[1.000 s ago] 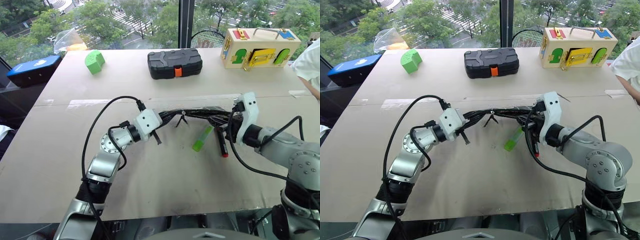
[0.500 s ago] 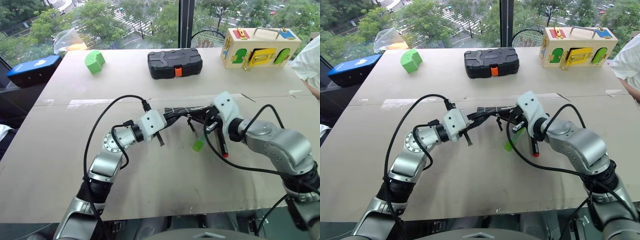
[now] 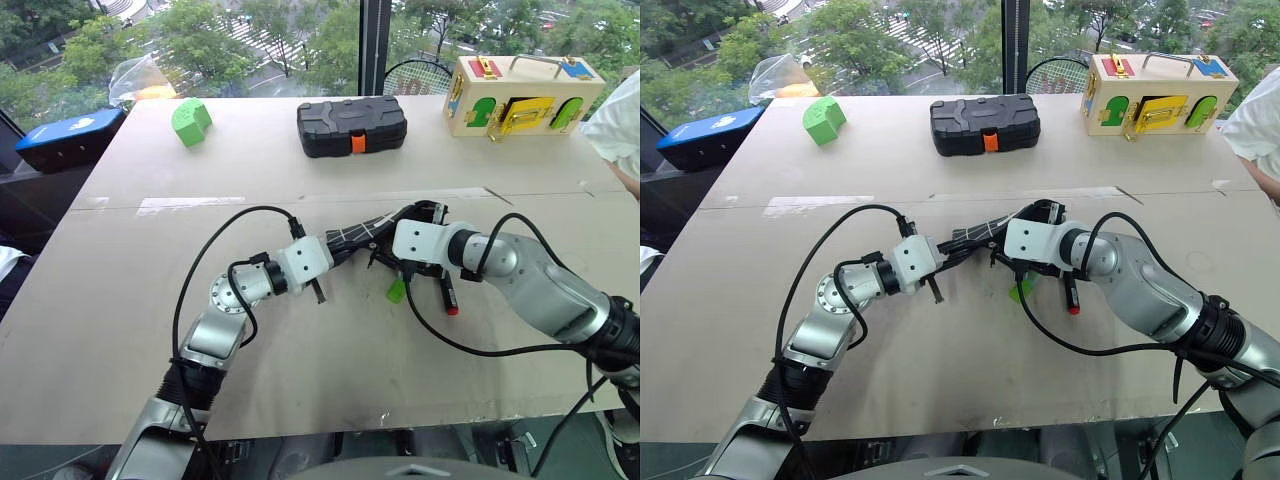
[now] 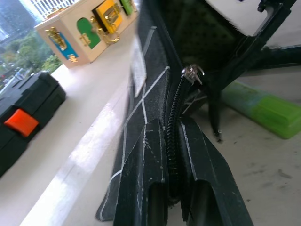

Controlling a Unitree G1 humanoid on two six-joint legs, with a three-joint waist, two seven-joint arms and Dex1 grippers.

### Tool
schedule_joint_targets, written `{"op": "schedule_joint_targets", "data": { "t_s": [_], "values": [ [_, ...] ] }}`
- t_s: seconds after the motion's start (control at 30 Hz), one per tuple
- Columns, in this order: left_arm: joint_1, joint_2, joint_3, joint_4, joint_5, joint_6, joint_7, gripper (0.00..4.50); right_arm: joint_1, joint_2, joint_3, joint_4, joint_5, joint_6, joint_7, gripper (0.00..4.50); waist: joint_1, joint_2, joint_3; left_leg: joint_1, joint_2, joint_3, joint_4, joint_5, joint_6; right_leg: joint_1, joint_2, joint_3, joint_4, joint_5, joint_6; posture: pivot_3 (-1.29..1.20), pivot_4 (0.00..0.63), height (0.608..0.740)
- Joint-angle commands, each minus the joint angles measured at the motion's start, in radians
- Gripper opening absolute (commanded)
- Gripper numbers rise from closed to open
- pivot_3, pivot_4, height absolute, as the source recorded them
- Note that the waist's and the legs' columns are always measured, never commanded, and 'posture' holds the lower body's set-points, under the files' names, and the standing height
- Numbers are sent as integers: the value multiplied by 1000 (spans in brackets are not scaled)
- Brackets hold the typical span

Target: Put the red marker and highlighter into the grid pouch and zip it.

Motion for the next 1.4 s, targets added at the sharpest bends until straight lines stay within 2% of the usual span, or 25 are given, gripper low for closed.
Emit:
{"op": "schedule_joint_targets", "data": {
  "t_s": [0.03,0.17,0.3,0.47,0.53,0.67,0.87,0.97,1.03,1.1,1.2,1.3,1.4],
  "values": [
    [-9,11,34,-12,-6,-7,19,0,19,-20,-80,0,-54,-4,36,4368,1,0,0,0,0,0,0,0,0,0,0,0,0,0,0,0,150,740],
    [-21,11,42,-3,0,10,36,0,83,38,-232,-77,35,110,42,4368,8,0,0,0,0,-1,0,0,0,0,0,-1,0,0,0,0,150,740],
    [-51,16,61,28,-1,42,62,0,179,155,-486,-259,238,368,84,4368,16,0,0,-1,0,-1,1,0,0,0,0,-1,0,0,0,0,150,740],
    [-80,22,66,42,-1,53,58,0,297,252,-734,-480,376,662,94,4368,22,-1,-1,-2,-1,-2,1,0,0,0,-1,-2,0,0,0,0,150,740],
    [-89,21,65,41,1,58,58,0,360,279,-773,-544,381,759,67,4368,26,-1,-1,-4,-1,-4,2,0,0,0,-1,-3,0,0,0,0,150,740],
    [-109,18,62,44,2,60,55,0,460,379,-780,-569,313,899,-98,4368,22,-1,-1,-4,-1,-3,3,0,0,-1,-1,-3,1,0,0,0,150,740],
    [-125,18,56,42,5,58,41,0,576,507,-726,-505,233,882,-295,4368,18,-2,-2,-4,-2,-1,3,0,0,-4,-1,-1,5,0,-1,0,150,740],
    [-130,19,55,40,6,59,36,0,620,559,-705,-460,212,829,-354,3595,17,-2,-2,-4,-2,-1,3,0,0,-5,-1,-1,5,0,0,0,150,740],
    [-133,20,55,42,6,60,34,0,629,572,-706,-453,210,807,-371,2490,17,-2,-2,-4,-2,-1,3,0,0,-5,-1,-1,6,0,0,0,150,740],
    [-134,21,55,42,6,60,33,0,630,570,-711,-455,214,795,-374,1774,17,-2,-3,-4,-2,-1,4,0,0,-5,-1,-1,6,0,0,0,150,740],
    [-131,21,54,39,6,61,32,0,633,554,-724,-461,221,773,-368,330,19,-3,-3,-4,-2,-1,5,0,0,-4,-1,0,6,0,0,0,150,740],
    [-130,20,54,38,5,61,34,0,636,504,-739,-477,240,764,-341,290,18,-2,-2,-4,-3,-1,5,0,0,-5,-1,-1,6,0,0,0,150,740],
    [-130,17,52,37,7,62,37,0,660,395,-802,-527,296,758,-241,290,18,-2,-2,-5,-3,-1,4,0,0,-5,-1,-1,6,0,0,0,150,740]
  ]
}}
